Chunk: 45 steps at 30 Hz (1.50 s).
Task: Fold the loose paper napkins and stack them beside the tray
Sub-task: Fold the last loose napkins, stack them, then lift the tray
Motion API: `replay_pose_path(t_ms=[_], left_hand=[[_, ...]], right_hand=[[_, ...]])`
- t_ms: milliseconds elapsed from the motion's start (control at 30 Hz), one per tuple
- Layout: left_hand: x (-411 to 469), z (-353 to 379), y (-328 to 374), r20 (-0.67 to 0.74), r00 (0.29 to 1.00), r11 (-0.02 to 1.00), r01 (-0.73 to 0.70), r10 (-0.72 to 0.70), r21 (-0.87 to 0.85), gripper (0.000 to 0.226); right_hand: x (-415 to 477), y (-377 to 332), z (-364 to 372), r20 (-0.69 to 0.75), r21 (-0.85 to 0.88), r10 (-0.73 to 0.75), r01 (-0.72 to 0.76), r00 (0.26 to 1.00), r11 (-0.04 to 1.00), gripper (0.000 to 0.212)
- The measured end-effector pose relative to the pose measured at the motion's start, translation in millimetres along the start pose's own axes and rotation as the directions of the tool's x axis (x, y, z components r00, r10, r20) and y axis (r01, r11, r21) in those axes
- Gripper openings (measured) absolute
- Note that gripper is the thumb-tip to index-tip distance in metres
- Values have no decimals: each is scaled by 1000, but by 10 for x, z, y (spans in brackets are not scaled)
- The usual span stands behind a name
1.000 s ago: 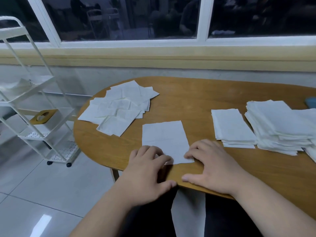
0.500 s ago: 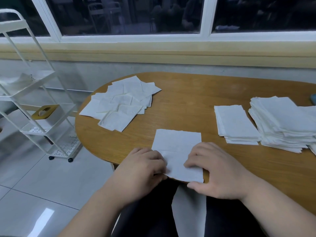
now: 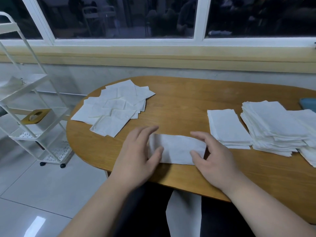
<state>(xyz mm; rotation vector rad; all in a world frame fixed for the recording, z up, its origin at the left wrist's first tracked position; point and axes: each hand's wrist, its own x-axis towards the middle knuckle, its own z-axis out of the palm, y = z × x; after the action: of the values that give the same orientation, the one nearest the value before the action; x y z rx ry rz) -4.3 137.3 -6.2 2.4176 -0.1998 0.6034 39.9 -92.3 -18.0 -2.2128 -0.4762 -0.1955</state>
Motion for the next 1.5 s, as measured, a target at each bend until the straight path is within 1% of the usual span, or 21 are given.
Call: replay_pose_path(t_ms=[67, 100, 133, 200, 267, 300, 367, 400, 600, 700, 767, 867, 900, 967, 1033, 1100, 1200, 1267, 1367, 1433, 1500], left_hand=[[-33, 71, -62, -40, 999, 1000, 9, -9, -6, 58], [-50, 101, -90, -30, 1000, 1000, -2, 3, 9, 58], [-67, 123, -115, 6, 1000, 999, -25, 25, 34, 58], [-98, 140, -152, 126, 988, 991, -99, 87, 92, 56], [-116, 132, -175, 264, 957, 979, -156, 117, 133, 55], [-127, 122, -180, 315, 942, 975, -168, 116, 144, 55], [-168, 100, -207, 364, 924, 969, -188, 118, 161, 53], [-193, 79, -216, 372, 920, 967, -193, 120, 165, 53], [-322, -113, -212, 343, 931, 977, -175, 123, 124, 48], [-368, -185, -211, 327, 937, 986, -155, 124, 69, 46], [-397, -210, -228, 340, 930, 986, -164, 141, 38, 46], [-414, -245, -217, 361, 917, 985, -168, 171, -39, 47], [-415, -262, -204, 364, 915, 984, -162, 176, -69, 48], [-405, -295, -185, 373, 911, 982, -135, 175, -130, 55], [-391, -339, -184, 384, 911, 975, -73, 151, -210, 66], [-352, -390, -170, 378, 914, 949, -24, 148, -314, 74], [-220, -434, -157, 367, 909, 926, -52, 199, -374, 74], [-101, -461, -177, 380, 907, 915, -15, 182, -404, 63], [91, -526, -242, 429, 903, 907, 162, 23, -389, 38], [215, -542, -323, 484, 873, 892, 264, -59, -368, 25], [327, -546, -410, 521, 848, 882, 316, -97, -350, 29]], right_hand=[[61, 12, 25, -56, -57, 55, -58, 997, 997, 52], [76, 25, 33, -79, -100, 48, -56, 996, 993, 56], [78, 36, 38, -99, -147, 17, -32, 995, 989, 57], [62, 56, 51, -122, -233, -97, 66, 988, 970, 49], [52, 65, 61, -51, -310, -196, 171, 979, 935, 35], [48, 59, 62, 37, -336, -213, 213, 976, 917, 34], [40, 29, 59, 227, -350, -198, 269, 954, 897, 41], [37, 22, 52, 283, -353, -195, 291, 939, 889, 46], [-63, -4, 64, 345, -338, -315, 430, 884, 837, 47], [-173, -63, 71, 371, -346, -334, 463, 867, 816, 53], [-272, -101, 99, 375, -379, -347, 484, 860, 789, 43], [-369, -122, 156, 328, -373, -423, 527, 845, 763, 10], [-380, -128, 167, 296, -335, -428, 512, 854, 791, 5], [-350, -156, 153, 226, -236, -354, 403, 908, 884, 11], [-258, -249, 100, 176, -129, -181, 205, 968, 970, 13], [-122, -328, 43, 196, -42, -15, 24, 980, 999, 11], [112, -447, -16, 252, 52, 62, -77, 966, 996, 14], [260, -495, -14, 289, 120, 79, -118, 954, 986, 16], [470, -528, 31, 347, 211, 89, -170, 934, 963, 17], [623, -539, 81, 366, 289, 107, -223, 925, 931, 16], [781, -561, 154, 382, 343, 117, -258, 917, 903, 13]])
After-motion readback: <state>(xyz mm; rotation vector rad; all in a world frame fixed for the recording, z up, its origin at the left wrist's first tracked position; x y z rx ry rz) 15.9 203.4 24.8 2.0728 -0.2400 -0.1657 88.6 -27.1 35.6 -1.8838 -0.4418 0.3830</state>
